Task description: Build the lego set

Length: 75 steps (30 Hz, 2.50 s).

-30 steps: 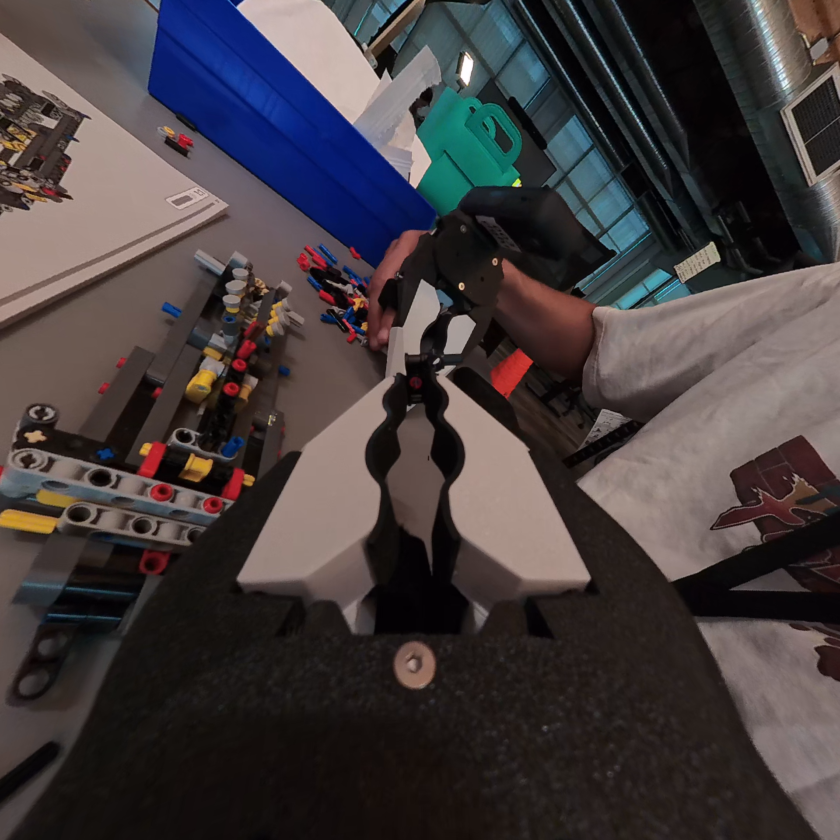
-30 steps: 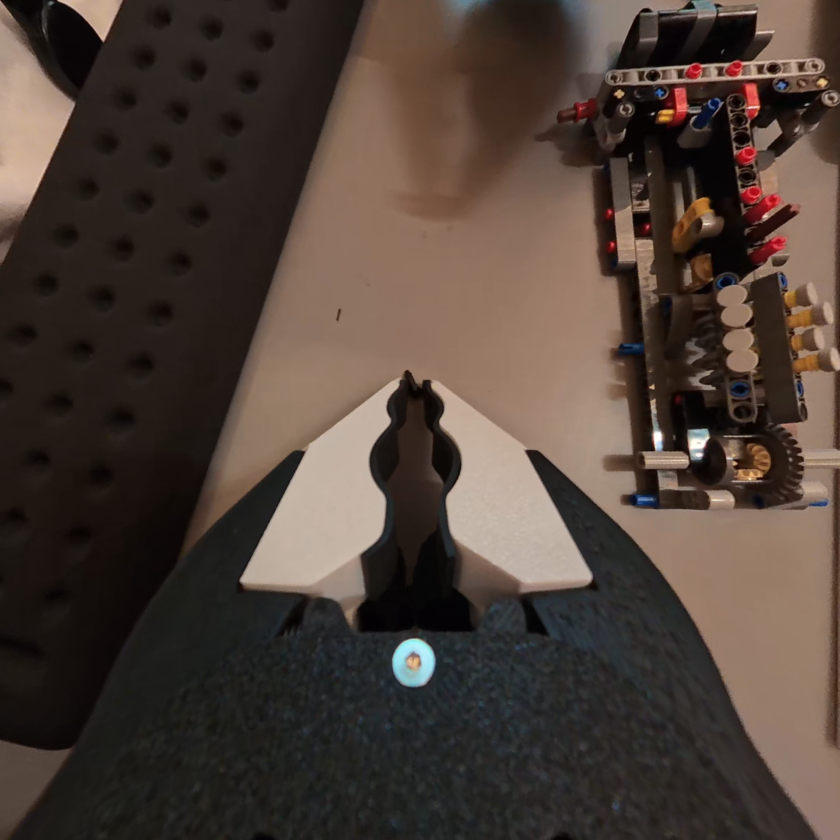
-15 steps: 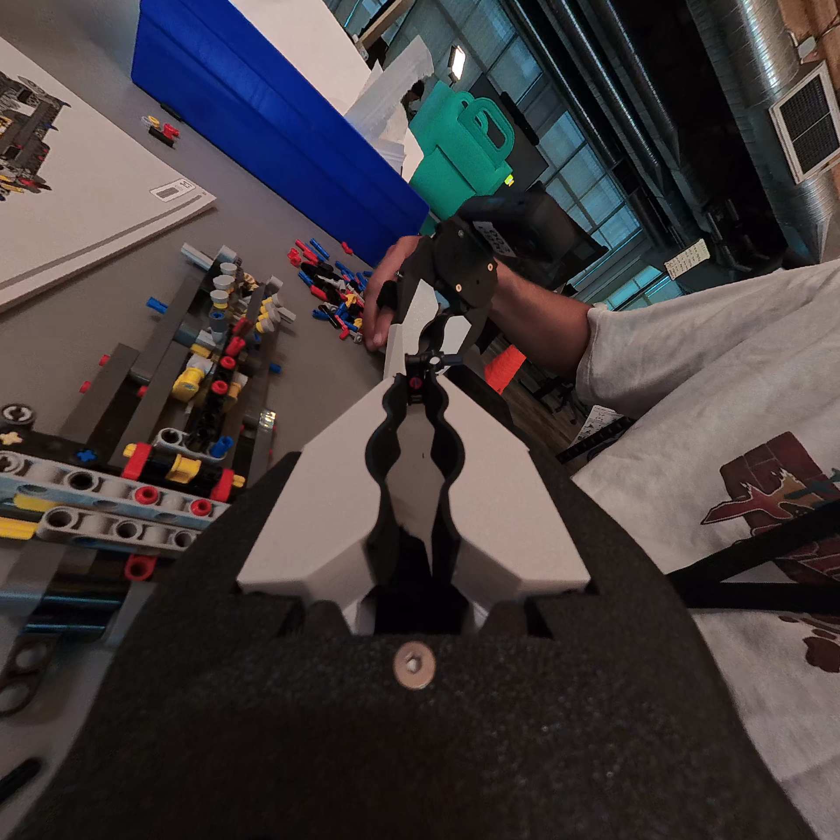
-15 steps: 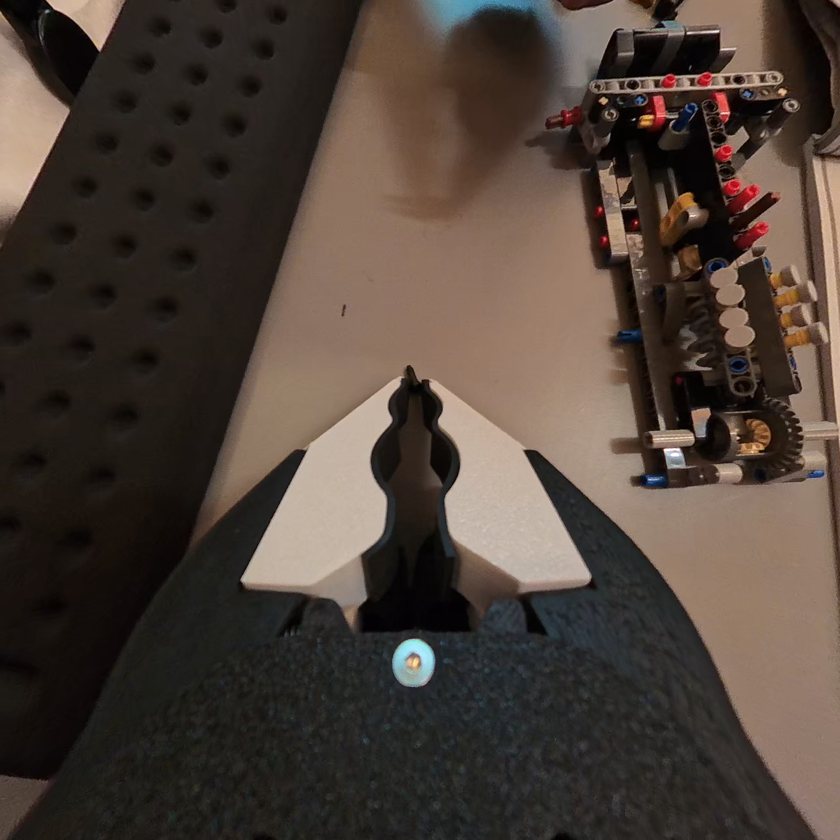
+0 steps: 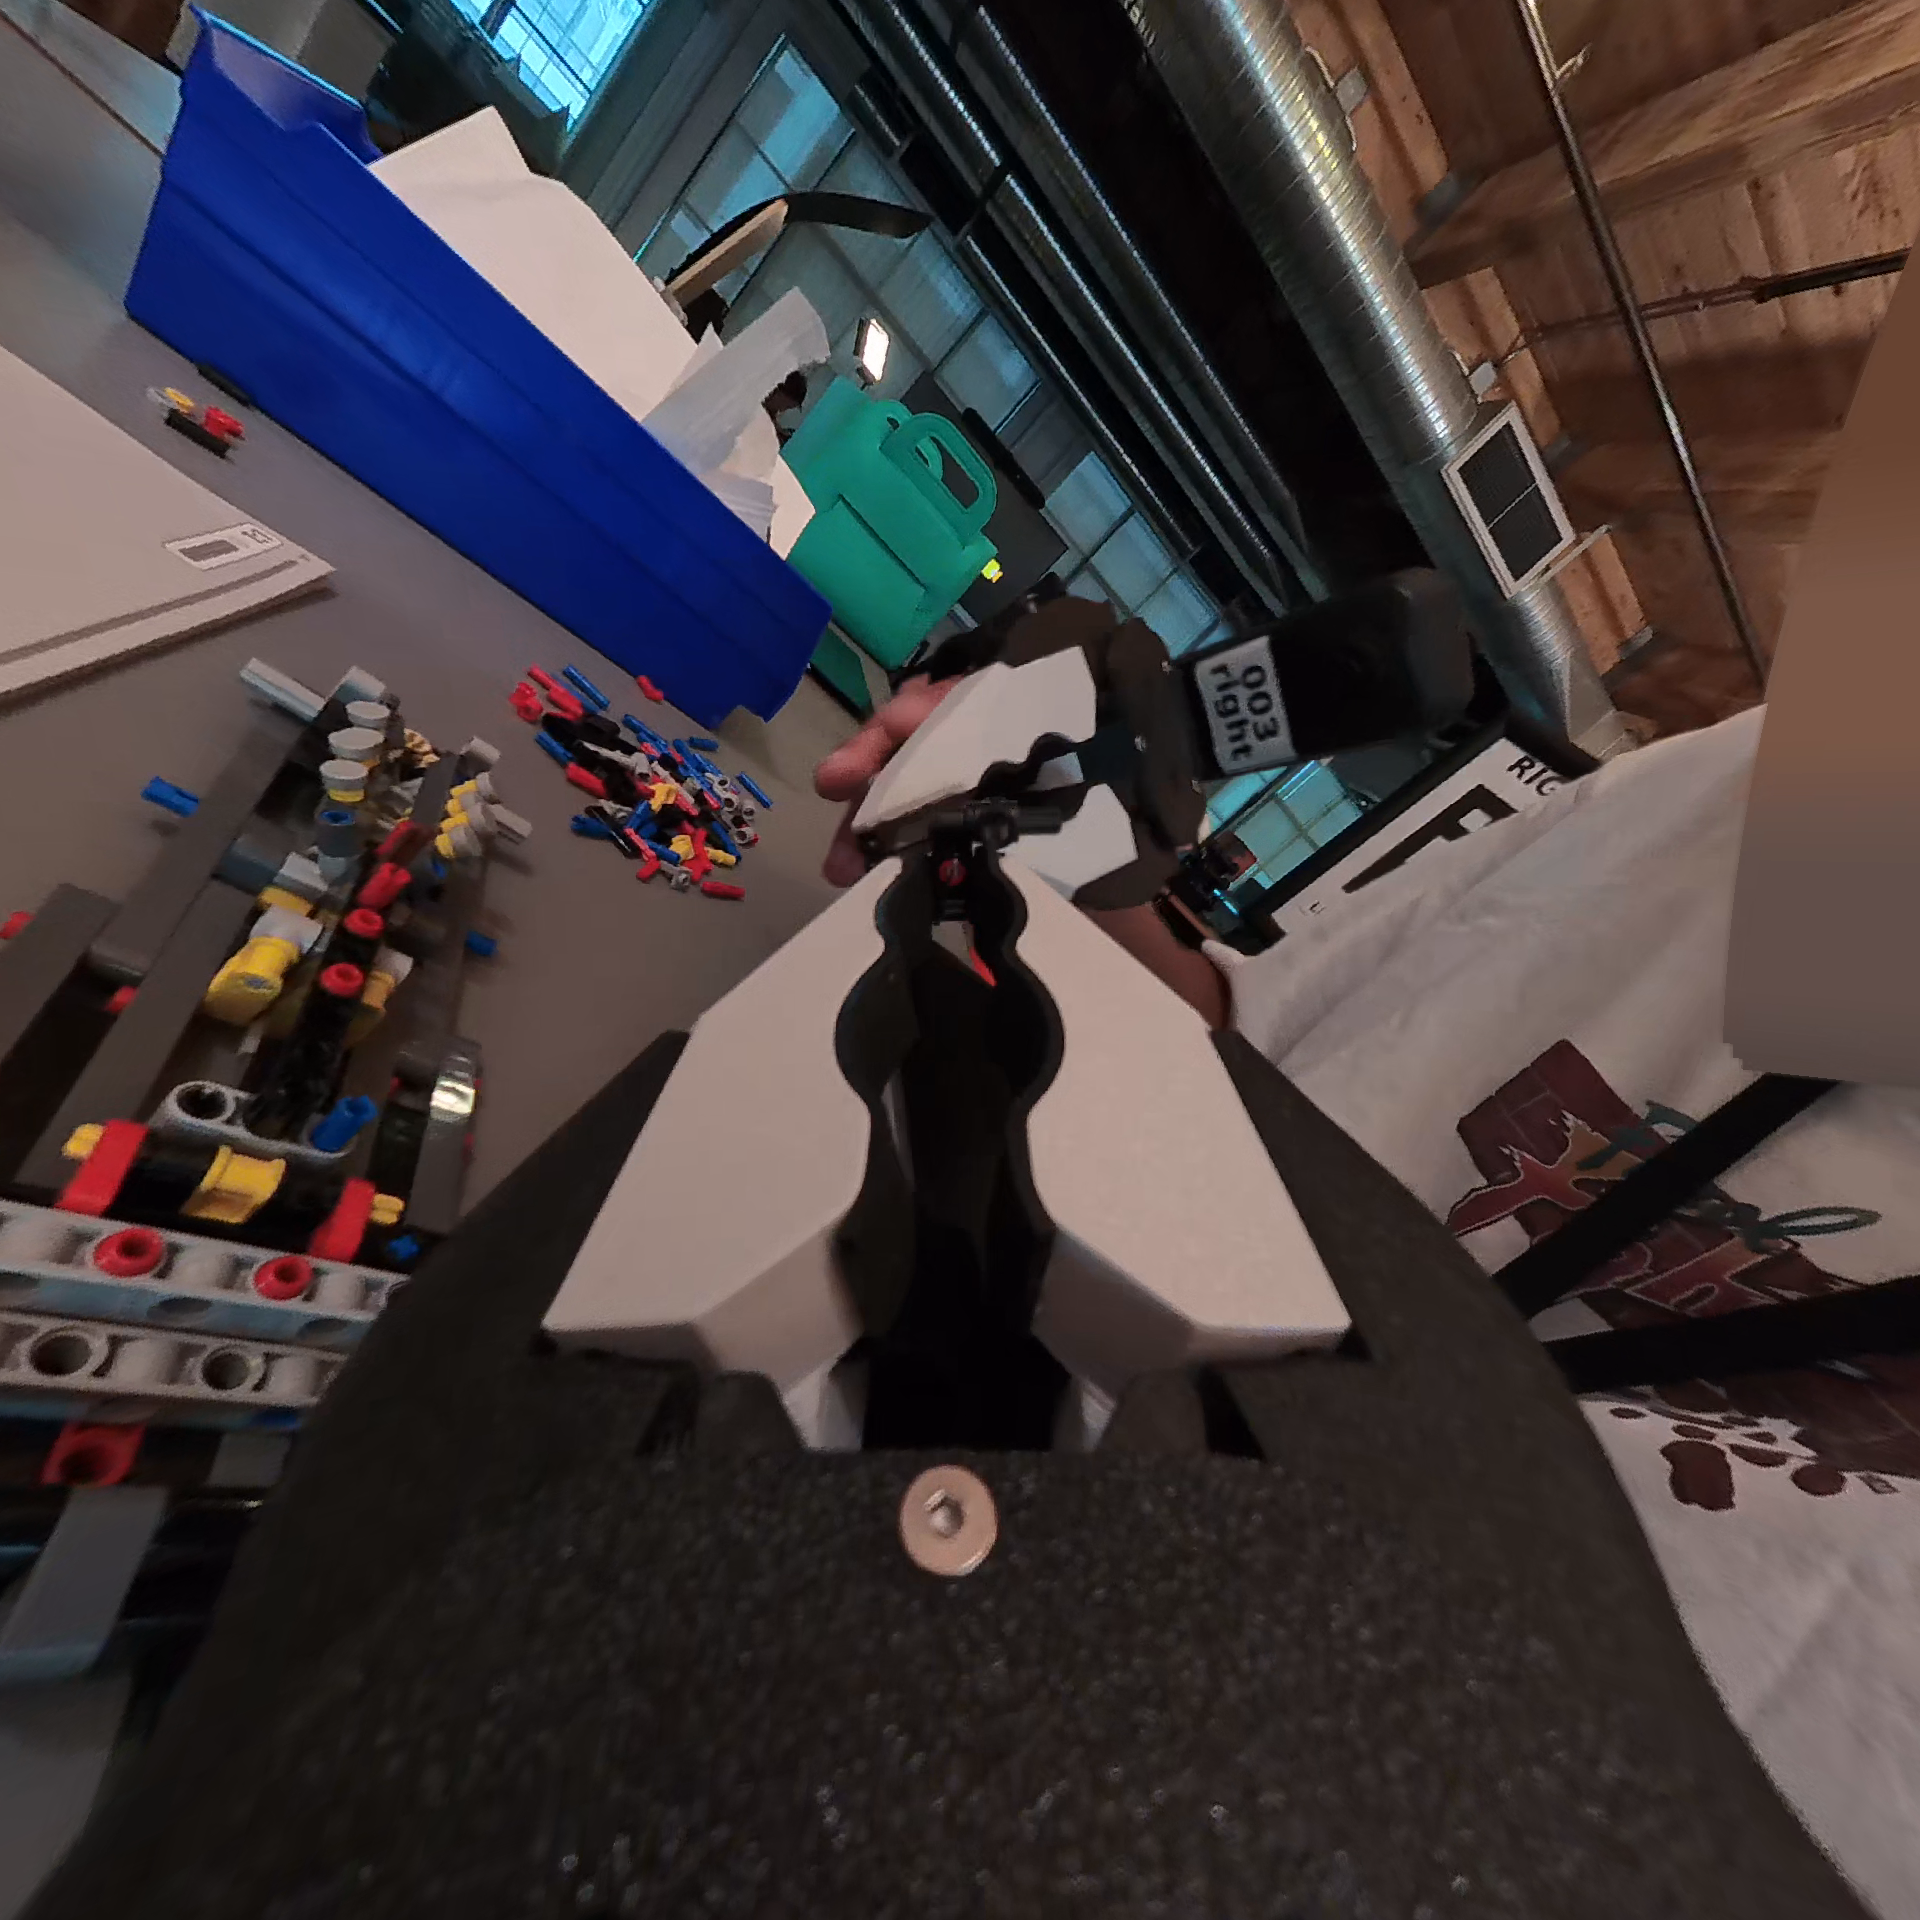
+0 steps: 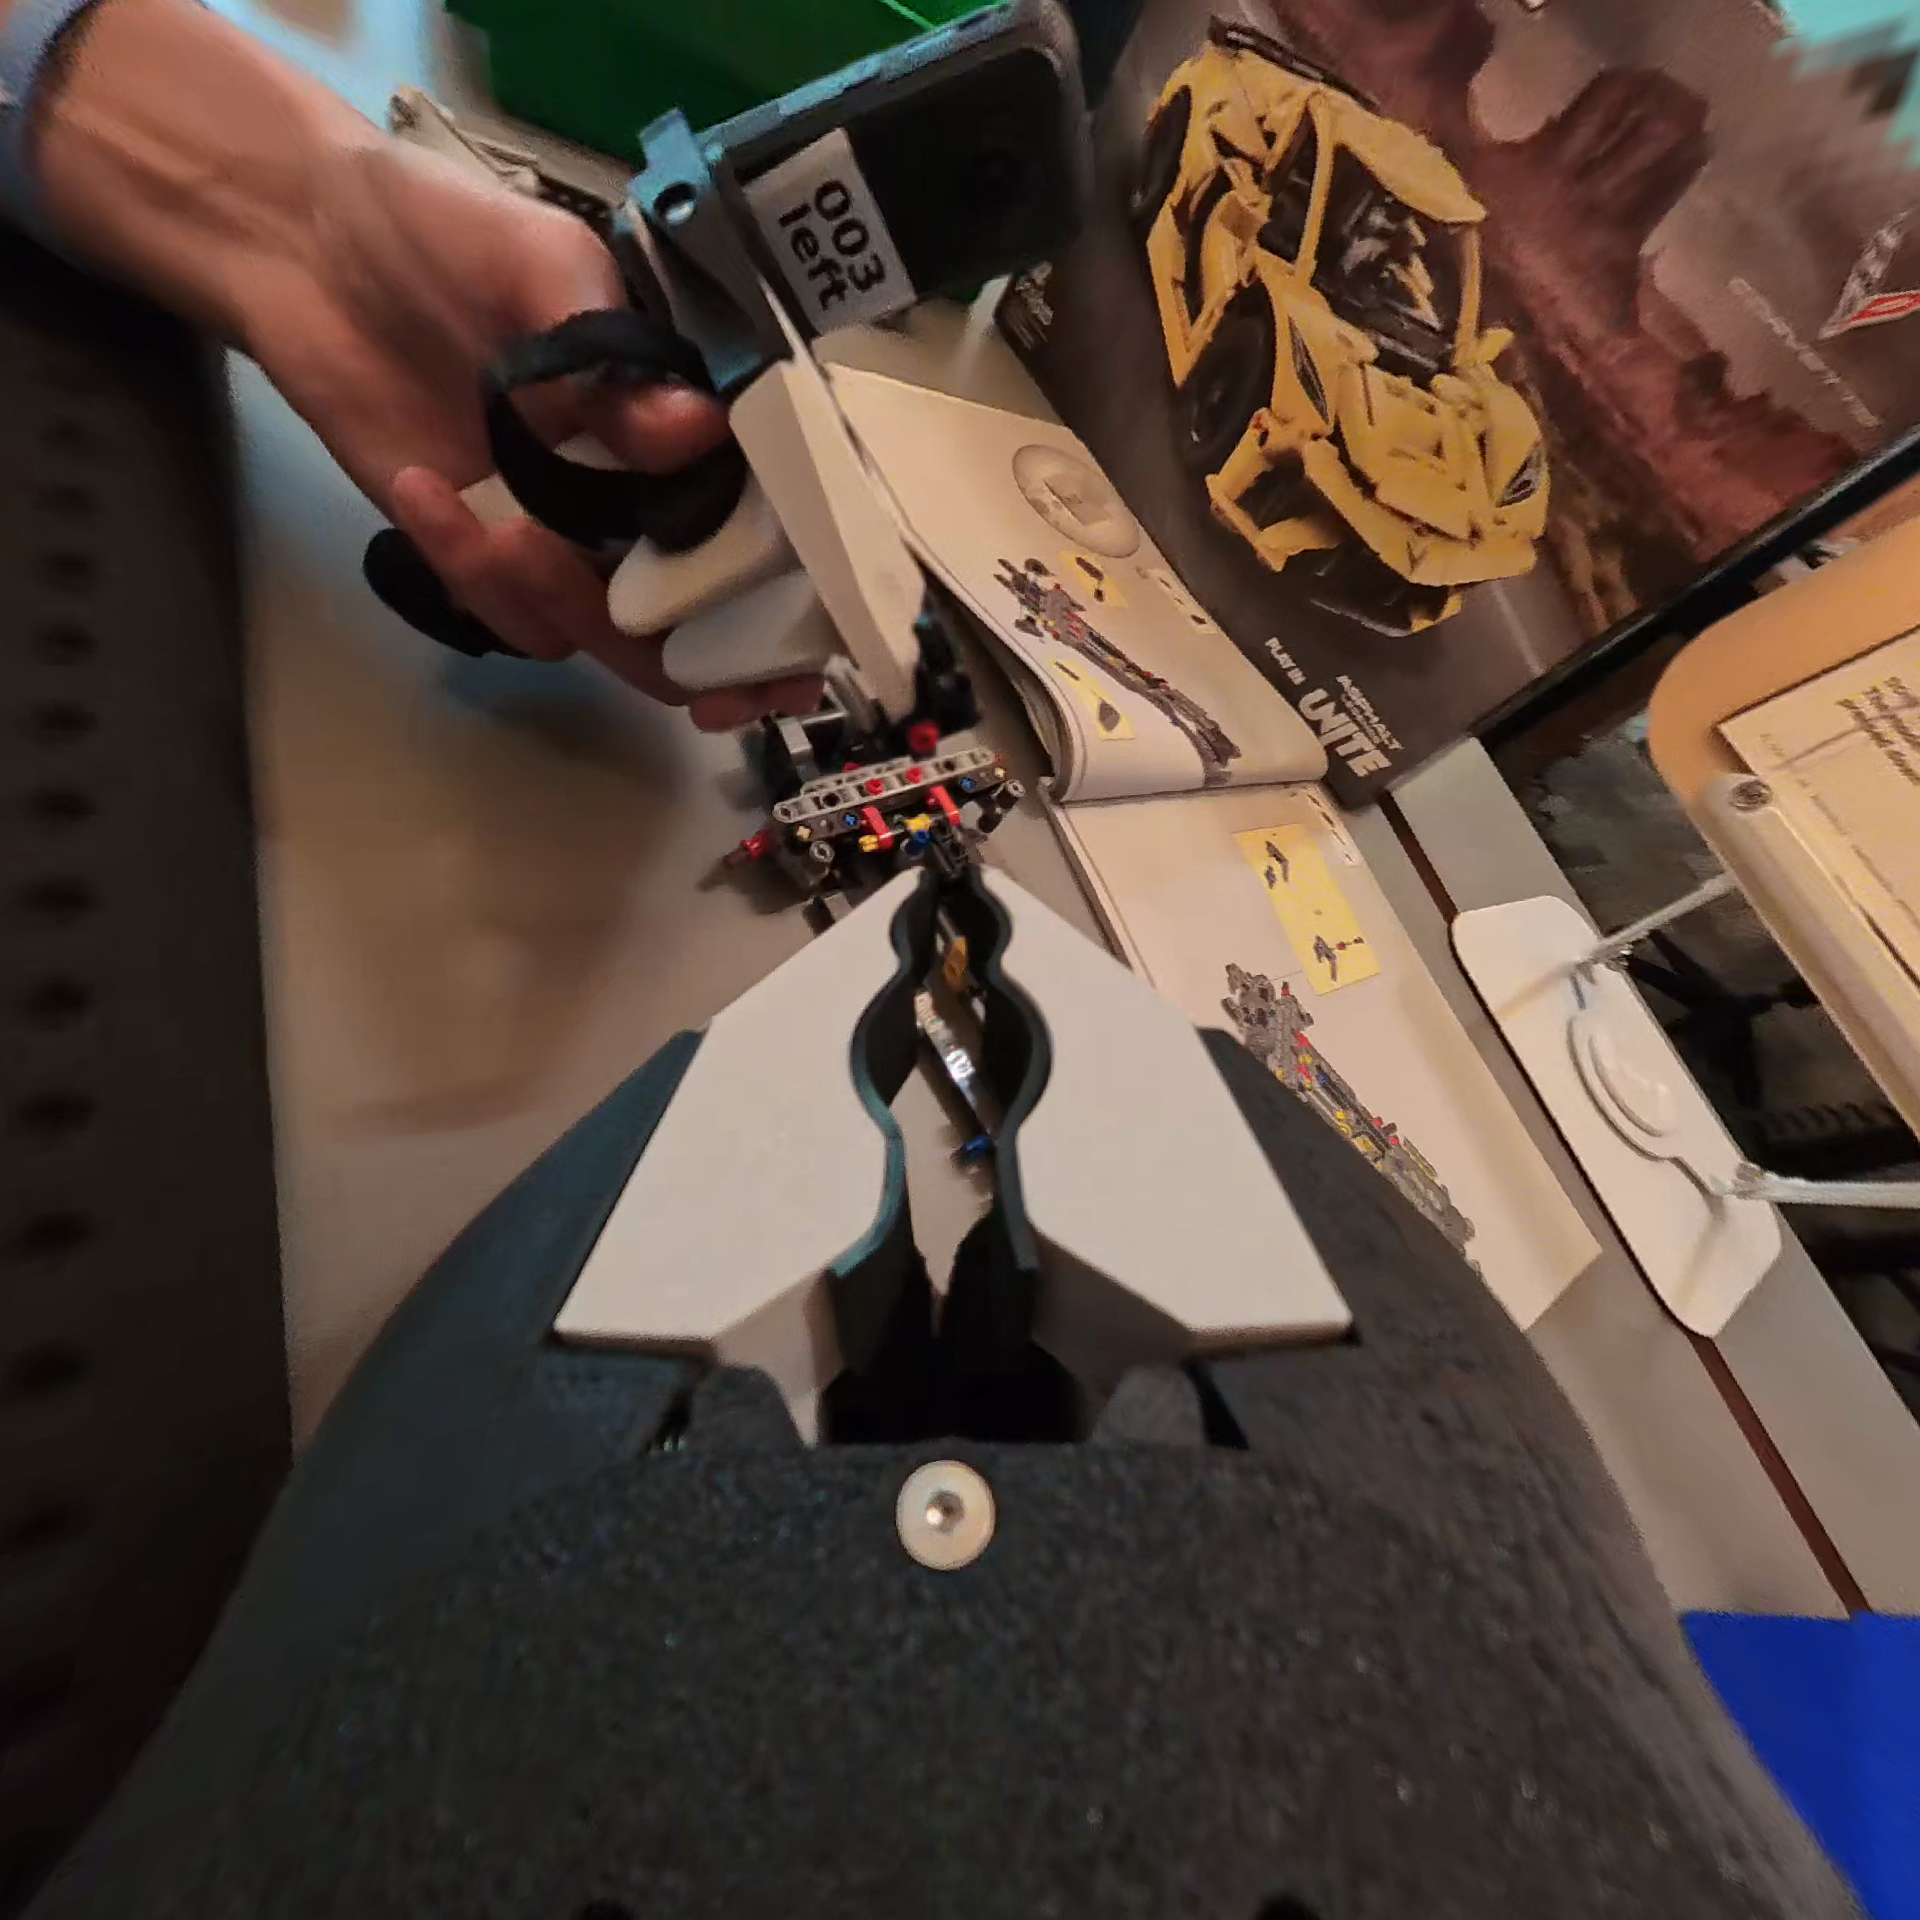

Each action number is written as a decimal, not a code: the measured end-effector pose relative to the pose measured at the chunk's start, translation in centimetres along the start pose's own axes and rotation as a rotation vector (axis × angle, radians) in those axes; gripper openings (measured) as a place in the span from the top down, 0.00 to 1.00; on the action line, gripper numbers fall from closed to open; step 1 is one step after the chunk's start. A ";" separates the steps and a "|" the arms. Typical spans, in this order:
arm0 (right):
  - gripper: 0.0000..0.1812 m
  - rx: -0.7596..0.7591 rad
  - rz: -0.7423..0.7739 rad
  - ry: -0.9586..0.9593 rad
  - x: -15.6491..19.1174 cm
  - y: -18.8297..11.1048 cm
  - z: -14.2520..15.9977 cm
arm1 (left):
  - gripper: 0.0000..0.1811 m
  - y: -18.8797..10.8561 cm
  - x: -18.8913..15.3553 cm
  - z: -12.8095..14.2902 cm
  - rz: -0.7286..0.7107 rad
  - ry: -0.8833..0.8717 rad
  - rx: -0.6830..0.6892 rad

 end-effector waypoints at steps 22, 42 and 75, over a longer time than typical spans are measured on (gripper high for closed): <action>0.98 -0.015 0.071 0.133 0.5 0.4 -0.3 | 0.97 0.4 1.2 0.5 -0.125 0.091 0.033; 0.98 -0.178 0.050 0.297 1.3 1.0 1.1 | 0.97 0.7 1.8 1.3 -0.118 0.000 0.075; 1.00 -0.182 -0.066 0.434 1.7 0.8 1.8 | 0.97 1.1 0.7 1.5 -0.214 0.269 0.184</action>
Point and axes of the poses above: each gripper's, where its closed fingertips meet, y out along the fingers, z out of its underside, x = y × z across the jaws, the point moved 5 cm from there along -y, back along the fingers, and after that the axes turned 4 degrees about x, right-handed, at the moved point
